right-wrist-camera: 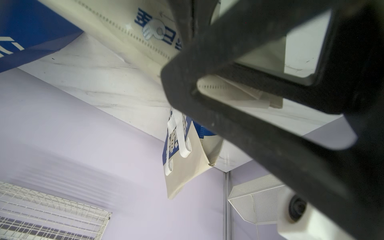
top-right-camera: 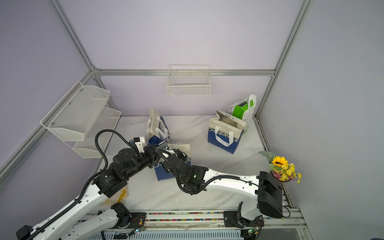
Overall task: Open the takeout bag
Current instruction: Open the takeout bag at the center of the board.
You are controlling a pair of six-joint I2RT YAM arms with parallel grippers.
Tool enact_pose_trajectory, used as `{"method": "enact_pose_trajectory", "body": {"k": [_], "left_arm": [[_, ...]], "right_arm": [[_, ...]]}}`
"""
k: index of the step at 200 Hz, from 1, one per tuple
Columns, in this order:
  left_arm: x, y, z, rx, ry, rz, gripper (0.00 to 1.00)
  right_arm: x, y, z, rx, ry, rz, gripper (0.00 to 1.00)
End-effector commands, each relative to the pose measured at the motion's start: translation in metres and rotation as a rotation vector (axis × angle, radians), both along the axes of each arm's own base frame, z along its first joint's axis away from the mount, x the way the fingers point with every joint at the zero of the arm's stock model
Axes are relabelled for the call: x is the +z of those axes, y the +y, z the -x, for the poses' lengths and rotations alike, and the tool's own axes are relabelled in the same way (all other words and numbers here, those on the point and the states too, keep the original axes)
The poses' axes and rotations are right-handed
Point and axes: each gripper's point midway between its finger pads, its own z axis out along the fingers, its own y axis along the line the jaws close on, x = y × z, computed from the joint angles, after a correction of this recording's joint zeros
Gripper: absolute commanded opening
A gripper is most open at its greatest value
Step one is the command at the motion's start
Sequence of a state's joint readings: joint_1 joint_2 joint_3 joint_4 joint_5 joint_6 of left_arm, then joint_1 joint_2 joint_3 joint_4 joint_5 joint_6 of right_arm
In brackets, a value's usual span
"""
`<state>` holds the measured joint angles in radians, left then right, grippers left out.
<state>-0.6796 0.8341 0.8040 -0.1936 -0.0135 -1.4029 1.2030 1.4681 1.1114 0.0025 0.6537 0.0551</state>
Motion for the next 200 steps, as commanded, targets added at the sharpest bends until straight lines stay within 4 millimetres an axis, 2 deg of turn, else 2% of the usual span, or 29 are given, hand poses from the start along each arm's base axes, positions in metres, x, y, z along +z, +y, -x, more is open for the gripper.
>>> {"method": "enact_pose_trajectory", "body": {"k": [1, 40, 61, 81, 84, 88, 112, 126, 144, 162, 184, 200], "left_arm": [[-0.007, 0.016, -0.015, 0.125, -0.004, -0.032, 0.53], [0.002, 0.0, -0.011, 0.08, -0.019, -0.043, 0.59], [0.011, -0.013, 0.008, 0.045, -0.052, -0.044, 0.62], [0.013, -0.014, 0.029, 0.055, -0.07, -0.055, 0.64], [0.014, -0.013, 0.031, 0.057, -0.07, -0.052, 0.64], [0.013, -0.013, 0.034, 0.059, -0.07, -0.051, 0.65], [0.014, -0.016, 0.049, 0.063, -0.074, -0.033, 0.77], [0.012, -0.019, 0.05, 0.075, -0.071, -0.052, 0.77], [0.006, -0.015, 0.045, 0.129, -0.055, -0.039, 0.69], [0.01, -0.011, 0.035, 0.178, -0.073, -0.022, 0.56], [0.015, -0.014, 0.02, 0.157, -0.071, 0.034, 0.43], [0.018, -0.018, 0.013, 0.153, -0.07, 0.039, 0.4]], "right_arm": [[0.014, -0.001, 0.017, 0.052, 0.01, -0.079, 0.0], [0.01, -0.014, 0.015, -0.001, 0.022, -0.076, 0.0], [0.011, -0.018, 0.014, -0.022, 0.03, -0.086, 0.0], [0.01, -0.018, 0.014, -0.024, 0.034, -0.091, 0.0], [0.019, -0.022, 0.016, -0.022, 0.028, -0.115, 0.0], [0.02, -0.023, 0.016, -0.022, 0.027, -0.116, 0.0], [0.017, -0.024, 0.016, -0.026, 0.035, -0.122, 0.0], [0.016, -0.025, 0.017, -0.025, 0.039, -0.13, 0.0], [0.016, -0.026, 0.019, -0.008, 0.035, -0.148, 0.0], [0.018, -0.028, 0.023, 0.018, 0.028, -0.171, 0.0], [0.019, -0.025, 0.027, 0.052, 0.021, -0.184, 0.0], [0.016, -0.02, 0.027, 0.069, 0.021, -0.17, 0.0]]}}
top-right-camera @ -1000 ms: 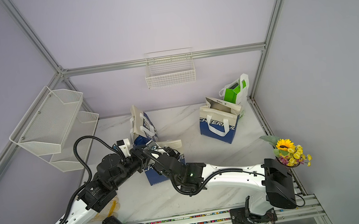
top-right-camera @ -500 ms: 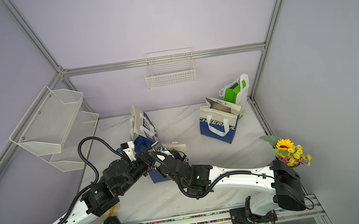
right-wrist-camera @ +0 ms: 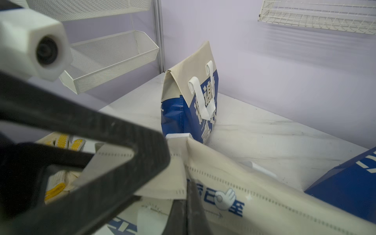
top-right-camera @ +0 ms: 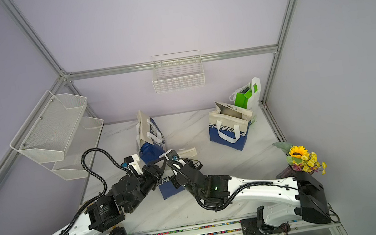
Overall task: Open the takeout bag
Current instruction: Open the takeout bag at the center of the board.
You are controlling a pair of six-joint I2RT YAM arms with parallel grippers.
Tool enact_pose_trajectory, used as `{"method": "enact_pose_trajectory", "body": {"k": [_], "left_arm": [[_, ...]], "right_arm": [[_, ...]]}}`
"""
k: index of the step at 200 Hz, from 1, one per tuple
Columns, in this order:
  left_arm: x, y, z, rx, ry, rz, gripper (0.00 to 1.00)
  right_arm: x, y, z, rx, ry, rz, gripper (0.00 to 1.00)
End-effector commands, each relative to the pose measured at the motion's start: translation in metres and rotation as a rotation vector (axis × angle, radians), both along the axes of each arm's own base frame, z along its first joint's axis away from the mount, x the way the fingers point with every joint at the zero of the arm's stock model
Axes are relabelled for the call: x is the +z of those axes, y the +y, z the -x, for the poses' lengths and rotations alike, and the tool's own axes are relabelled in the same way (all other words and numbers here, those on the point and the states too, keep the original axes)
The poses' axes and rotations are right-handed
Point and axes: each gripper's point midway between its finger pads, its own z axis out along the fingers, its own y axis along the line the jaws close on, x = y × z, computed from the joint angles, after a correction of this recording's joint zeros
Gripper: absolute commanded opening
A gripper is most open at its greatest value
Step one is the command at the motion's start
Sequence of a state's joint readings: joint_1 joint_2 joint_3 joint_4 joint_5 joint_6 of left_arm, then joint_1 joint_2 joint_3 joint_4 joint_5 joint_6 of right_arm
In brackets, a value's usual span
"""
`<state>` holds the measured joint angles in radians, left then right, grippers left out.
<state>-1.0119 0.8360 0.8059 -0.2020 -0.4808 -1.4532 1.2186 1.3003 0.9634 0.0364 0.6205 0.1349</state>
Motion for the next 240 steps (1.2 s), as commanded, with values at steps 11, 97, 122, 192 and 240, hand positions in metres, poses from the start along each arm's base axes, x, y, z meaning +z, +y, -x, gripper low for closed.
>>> {"method": "enact_pose_trajectory", "body": {"k": [11, 97, 122, 192, 240], "left_arm": [[0.015, -0.009, -0.018, 0.001, -0.025, 0.07, 0.39], [0.006, -0.028, -0.046, -0.065, -0.004, 0.049, 0.12], [0.007, -0.038, -0.05, -0.095, -0.016, 0.039, 0.12], [0.012, -0.022, -0.056, -0.051, -0.024, -0.009, 0.0], [0.0, -0.032, -0.064, -0.078, 0.017, -0.015, 0.0]], "right_arm": [[0.009, 0.012, 0.005, 0.059, -0.016, -0.049, 0.0], [0.001, 0.017, 0.002, 0.069, -0.01, -0.029, 0.0], [-0.004, 0.02, 0.001, 0.075, -0.005, -0.013, 0.0], [0.022, -0.037, -0.005, -0.105, -0.014, 0.031, 0.78], [0.049, -0.105, 0.013, -0.21, 0.087, 0.012, 0.89]]}}
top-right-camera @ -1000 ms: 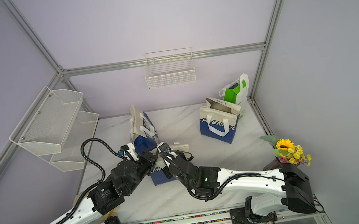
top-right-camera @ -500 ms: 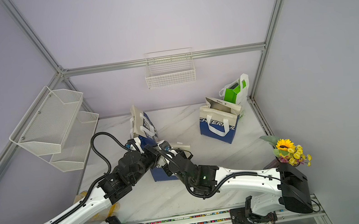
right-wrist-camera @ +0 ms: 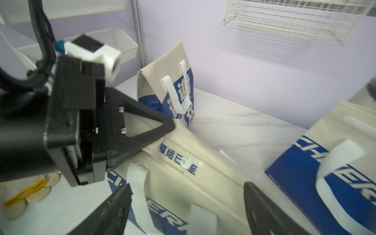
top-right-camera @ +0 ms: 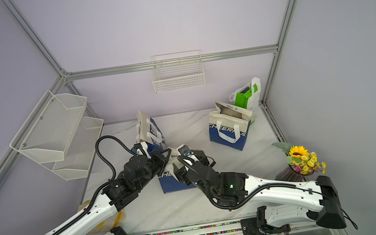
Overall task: Open the takeout bag
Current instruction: Open the takeout bag at the center of the board.
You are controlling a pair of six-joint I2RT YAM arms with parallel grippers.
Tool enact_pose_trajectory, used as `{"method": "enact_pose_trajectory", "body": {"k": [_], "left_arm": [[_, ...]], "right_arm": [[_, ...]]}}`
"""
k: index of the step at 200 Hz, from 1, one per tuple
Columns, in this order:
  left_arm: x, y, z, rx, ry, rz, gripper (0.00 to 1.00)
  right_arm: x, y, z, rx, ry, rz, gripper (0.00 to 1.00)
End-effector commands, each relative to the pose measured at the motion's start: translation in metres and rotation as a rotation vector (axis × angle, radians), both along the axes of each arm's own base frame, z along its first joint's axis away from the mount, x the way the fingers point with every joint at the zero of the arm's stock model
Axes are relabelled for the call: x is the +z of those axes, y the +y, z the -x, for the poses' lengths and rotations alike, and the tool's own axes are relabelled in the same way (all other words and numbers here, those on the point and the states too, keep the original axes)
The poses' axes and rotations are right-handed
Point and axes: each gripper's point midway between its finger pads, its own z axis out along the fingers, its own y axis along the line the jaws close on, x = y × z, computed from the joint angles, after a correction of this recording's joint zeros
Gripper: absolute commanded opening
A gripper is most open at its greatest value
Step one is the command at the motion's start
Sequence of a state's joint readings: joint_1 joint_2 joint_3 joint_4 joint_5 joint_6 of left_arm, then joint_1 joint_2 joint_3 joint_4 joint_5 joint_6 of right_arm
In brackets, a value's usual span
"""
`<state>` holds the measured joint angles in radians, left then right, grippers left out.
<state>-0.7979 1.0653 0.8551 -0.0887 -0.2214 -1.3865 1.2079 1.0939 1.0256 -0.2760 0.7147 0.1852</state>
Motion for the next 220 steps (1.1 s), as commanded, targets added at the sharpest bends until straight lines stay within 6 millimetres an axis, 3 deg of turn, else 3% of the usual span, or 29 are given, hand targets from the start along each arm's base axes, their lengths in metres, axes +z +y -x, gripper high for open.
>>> {"method": "enact_pose_trajectory", "body": {"k": [1, 23, 45, 58, 103, 155, 171, 180, 195, 220], "left_arm": [[0.029, -0.01, -0.008, -0.025, -0.041, 0.053, 0.0], [0.028, -0.015, -0.011, -0.032, -0.037, 0.056, 0.01], [0.032, -0.017, -0.013, -0.032, -0.045, 0.073, 0.34], [0.034, -0.018, -0.014, -0.035, -0.046, 0.072, 0.42], [0.023, -0.024, -0.009, -0.072, -0.01, 0.057, 0.45], [0.007, -0.009, 0.008, -0.077, 0.036, 0.008, 0.47], [0.006, -0.008, 0.012, -0.088, 0.043, -0.021, 0.56], [0.003, -0.006, 0.015, -0.089, 0.051, -0.038, 0.54], [-0.002, -0.004, 0.018, -0.085, 0.066, -0.059, 0.38], [-0.001, -0.007, 0.02, -0.101, 0.07, -0.058, 0.18]], "right_arm": [[0.007, -0.037, 0.005, -0.1, 0.078, 0.0, 0.89], [-0.003, -0.041, 0.006, -0.137, 0.143, 0.027, 0.89], [-0.008, -0.031, 0.008, -0.098, 0.155, 0.041, 0.89], [-0.008, -0.03, 0.007, -0.097, 0.153, 0.038, 0.89], [0.0, -0.024, 0.005, -0.088, 0.135, 0.027, 0.89], [0.008, -0.032, -0.001, -0.125, 0.143, -0.021, 0.86], [0.004, -0.032, -0.005, -0.14, 0.163, -0.018, 0.85], [0.003, -0.031, -0.006, -0.136, 0.169, -0.02, 0.83], [-0.001, -0.025, -0.005, -0.106, 0.183, -0.011, 0.81], [-0.009, 0.011, 0.003, 0.077, 0.139, 0.025, 0.84]]}}
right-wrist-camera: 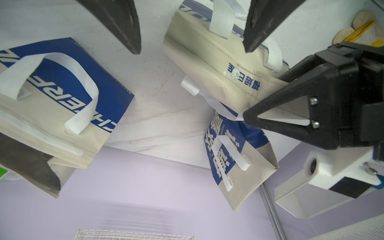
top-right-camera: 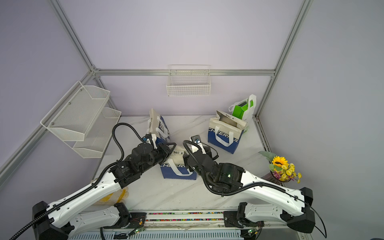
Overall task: Open the takeout bag
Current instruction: Open the takeout bag at the center of the board.
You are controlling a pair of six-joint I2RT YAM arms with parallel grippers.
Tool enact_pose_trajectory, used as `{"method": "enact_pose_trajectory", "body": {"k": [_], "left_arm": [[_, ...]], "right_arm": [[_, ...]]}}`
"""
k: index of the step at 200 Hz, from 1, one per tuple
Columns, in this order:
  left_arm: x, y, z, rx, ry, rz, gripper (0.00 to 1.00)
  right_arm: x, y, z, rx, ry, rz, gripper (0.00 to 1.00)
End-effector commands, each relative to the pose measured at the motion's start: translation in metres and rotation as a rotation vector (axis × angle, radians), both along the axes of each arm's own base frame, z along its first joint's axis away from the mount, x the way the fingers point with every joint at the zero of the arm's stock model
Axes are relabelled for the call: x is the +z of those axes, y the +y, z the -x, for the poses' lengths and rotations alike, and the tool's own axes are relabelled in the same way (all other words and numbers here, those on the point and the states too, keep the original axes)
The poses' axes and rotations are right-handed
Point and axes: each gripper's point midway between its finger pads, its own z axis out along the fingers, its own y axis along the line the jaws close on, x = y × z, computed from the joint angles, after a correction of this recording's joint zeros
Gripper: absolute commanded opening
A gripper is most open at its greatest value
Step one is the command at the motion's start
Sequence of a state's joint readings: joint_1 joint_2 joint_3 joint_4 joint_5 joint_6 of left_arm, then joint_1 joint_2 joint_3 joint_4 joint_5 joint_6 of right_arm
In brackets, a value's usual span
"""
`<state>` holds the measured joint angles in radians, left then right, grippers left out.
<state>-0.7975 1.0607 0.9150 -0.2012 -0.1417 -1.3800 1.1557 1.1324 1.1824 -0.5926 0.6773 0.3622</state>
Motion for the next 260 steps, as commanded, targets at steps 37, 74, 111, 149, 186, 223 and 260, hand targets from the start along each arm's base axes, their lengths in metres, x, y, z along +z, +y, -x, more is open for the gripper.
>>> {"method": "enact_pose_trajectory", "body": {"k": [37, 74, 111, 149, 186, 223, 260], "left_arm": [[0.013, -0.004, 0.008, -0.04, -0.018, -0.022, 0.0], [0.034, -0.001, 0.011, -0.04, -0.057, 0.013, 0.0], [0.044, -0.002, 0.016, -0.056, -0.072, 0.068, 0.0], [0.056, 0.0, 0.024, -0.066, -0.086, 0.152, 0.0], [0.081, 0.014, 0.036, -0.053, -0.114, 0.249, 0.0], [0.098, 0.029, 0.045, -0.033, -0.15, 0.286, 0.0], [0.073, 0.032, 0.039, 0.008, -0.108, 0.26, 0.0]], "right_arm": [[-0.017, 0.051, 0.004, 0.154, -0.167, 0.071, 0.97], [-0.018, 0.046, -0.013, 0.031, -0.273, 0.12, 0.97], [-0.014, 0.044, -0.028, -0.065, -0.317, 0.129, 0.95], [-0.048, 0.036, -0.068, -0.116, -0.253, 0.161, 0.86], [-0.103, 0.008, -0.103, -0.172, -0.117, 0.114, 0.83], [-0.12, 0.008, -0.107, -0.163, -0.058, 0.137, 0.83], [-0.037, 0.028, -0.04, 0.004, -0.155, 0.046, 0.89]]}}
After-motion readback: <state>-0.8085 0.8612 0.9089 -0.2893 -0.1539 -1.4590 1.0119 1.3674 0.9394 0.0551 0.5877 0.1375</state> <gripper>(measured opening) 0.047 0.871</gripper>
